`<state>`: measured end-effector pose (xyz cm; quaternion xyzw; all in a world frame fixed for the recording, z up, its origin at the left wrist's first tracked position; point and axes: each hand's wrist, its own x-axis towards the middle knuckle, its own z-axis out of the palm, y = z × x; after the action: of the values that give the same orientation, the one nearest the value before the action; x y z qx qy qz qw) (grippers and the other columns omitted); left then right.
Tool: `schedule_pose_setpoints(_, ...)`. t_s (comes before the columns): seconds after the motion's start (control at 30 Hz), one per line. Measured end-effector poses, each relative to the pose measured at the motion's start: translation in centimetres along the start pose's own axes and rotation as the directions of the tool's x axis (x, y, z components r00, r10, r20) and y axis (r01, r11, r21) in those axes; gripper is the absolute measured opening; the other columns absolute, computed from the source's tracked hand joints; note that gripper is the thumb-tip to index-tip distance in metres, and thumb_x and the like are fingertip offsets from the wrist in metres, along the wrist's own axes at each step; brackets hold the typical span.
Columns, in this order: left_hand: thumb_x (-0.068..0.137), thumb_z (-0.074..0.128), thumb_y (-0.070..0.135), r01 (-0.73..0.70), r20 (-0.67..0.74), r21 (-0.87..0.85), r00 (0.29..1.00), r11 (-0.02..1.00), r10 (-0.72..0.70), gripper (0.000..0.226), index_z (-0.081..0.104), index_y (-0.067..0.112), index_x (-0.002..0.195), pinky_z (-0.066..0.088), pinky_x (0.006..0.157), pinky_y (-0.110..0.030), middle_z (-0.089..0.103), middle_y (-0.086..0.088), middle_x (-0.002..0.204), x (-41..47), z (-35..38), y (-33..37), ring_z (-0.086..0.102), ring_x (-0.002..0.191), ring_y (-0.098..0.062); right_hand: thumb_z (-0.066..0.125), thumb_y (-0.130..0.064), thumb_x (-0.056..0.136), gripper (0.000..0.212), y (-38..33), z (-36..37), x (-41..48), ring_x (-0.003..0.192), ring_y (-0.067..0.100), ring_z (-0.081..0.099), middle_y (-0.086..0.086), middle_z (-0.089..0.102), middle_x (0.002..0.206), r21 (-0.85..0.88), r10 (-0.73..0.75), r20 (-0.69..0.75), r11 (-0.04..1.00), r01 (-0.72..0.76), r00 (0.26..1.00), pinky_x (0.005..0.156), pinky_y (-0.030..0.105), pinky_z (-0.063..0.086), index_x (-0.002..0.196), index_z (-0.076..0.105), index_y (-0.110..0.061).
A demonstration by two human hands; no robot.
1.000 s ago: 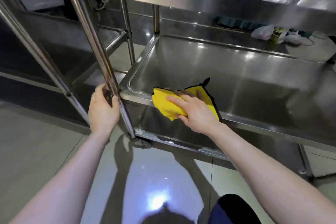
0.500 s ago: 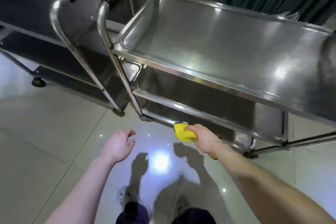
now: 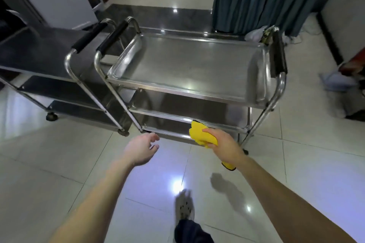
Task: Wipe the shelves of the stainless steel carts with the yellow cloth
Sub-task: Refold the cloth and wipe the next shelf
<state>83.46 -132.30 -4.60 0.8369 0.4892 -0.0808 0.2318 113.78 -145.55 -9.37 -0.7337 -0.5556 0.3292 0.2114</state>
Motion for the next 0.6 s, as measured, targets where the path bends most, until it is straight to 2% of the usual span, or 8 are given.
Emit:
schedule_pose_setpoints(0.07, 0.108, 0.060, 0.036, -0.042, 0.014, -0.034, 0.999, 0.999, 0.042, 0.034, 0.065, 0.021, 0.138, 0.056, 0.099, -0.036, 0.070, -0.001, 0.136, -1.6, 1.2, 4.1, 0.069, 0.107, -0.017, 0.075, -0.007, 0.096, 0.061, 1.9, -2.4, -4.4, 0.137, 0.032, 0.057, 0.012, 0.061, 0.149, 0.023, 0.007, -0.070, 1.000, -0.006, 0.998, 0.117, 0.044, 0.042, 0.153, 0.057, -0.018)
schedule_pose_setpoints(0.13, 0.107, 0.062, 0.038, -0.071, 0.016, -0.068, 0.997, 0.995, 0.072, 0.034, 0.065, 0.022, 0.138, 0.053, 0.094, -0.031, 0.070, 0.002, 0.134, -3.1, 2.6, 7.8, 0.067, 0.102, -0.013, 0.075, -0.011, 0.097, 0.061, 3.8, -4.6, -8.9, 0.136, 0.031, 0.058, 0.009, 0.061, 0.150, 0.026, 0.032, -0.118, 0.999, -0.029, 0.992, 0.117, 0.043, 0.044, 0.154, 0.056, -0.022)
schedule_pose_setpoints(0.27, 0.106, 0.064, 0.039, -0.111, 0.097, -0.183, 0.987, 0.977, 0.130, 0.035, 0.061, 0.026, 0.139, 0.057, 0.097, -0.036, 0.072, 0.005, 0.128, -5.4, 4.7, 14.0, 0.070, 0.103, -0.015, 0.076, -0.019, 0.098, 0.060, 7.6, -9.3, -15.4, 0.133, 0.027, 0.060, 0.004, 0.061, 0.150, -0.029, 0.064, -0.133, 0.997, -0.068, 0.989, 0.111, 0.030, 0.042, 0.154, 0.056, -0.030)
schedule_pose_setpoints(0.43, 0.106, 0.065, 0.040, -0.161, 0.135, -0.170, 0.974, 0.972, 0.184, 0.035, 0.062, 0.030, 0.139, 0.055, 0.093, -0.034, 0.074, 0.008, 0.126, -3.8, 5.8, 21.3, 0.071, 0.102, -0.012, 0.072, -0.024, 0.102, 0.058, 12.7, -15.3, -18.8, 0.124, 0.023, 0.060, 0.003, 0.061, 0.145, -0.056, 0.101, -0.164, 0.992, -0.112, 0.981, 0.096, 0.019, 0.042, 0.154, 0.052, -0.037)
schedule_pose_setpoints(0.5, 0.106, 0.065, 0.040, -0.169, 0.135, -0.165, 0.972, 0.972, 0.192, 0.035, 0.062, 0.031, 0.140, 0.055, 0.091, -0.032, 0.074, 0.009, 0.126, -2.0, 6.0, 24.7, 0.071, 0.104, -0.012, 0.072, -0.025, 0.102, 0.057, 15.2, -17.8, -18.9, 0.125, 0.024, 0.060, 0.003, 0.062, 0.144, -0.059, 0.105, -0.174, 0.991, -0.117, 0.979, 0.100, 0.024, 0.042, 0.154, 0.052, -0.038)
schedule_pose_setpoints(0.6, 0.105, 0.065, 0.036, -0.179, 0.128, -0.184, 0.971, 0.967, 0.204, 0.031, 0.063, 0.034, 0.136, 0.060, 0.093, -0.037, 0.075, 0.011, 0.123, 1.9, 6.1, 30.6, 0.072, 0.104, -0.014, 0.071, -0.025, 0.102, 0.056, 19.2, -22.2, -17.6, 0.126, 0.026, 0.059, 0.003, 0.061, 0.144, -0.046, 0.111, -0.187, 0.992, -0.122, 0.976, 0.104, 0.031, 0.045, 0.154, 0.052, -0.039)
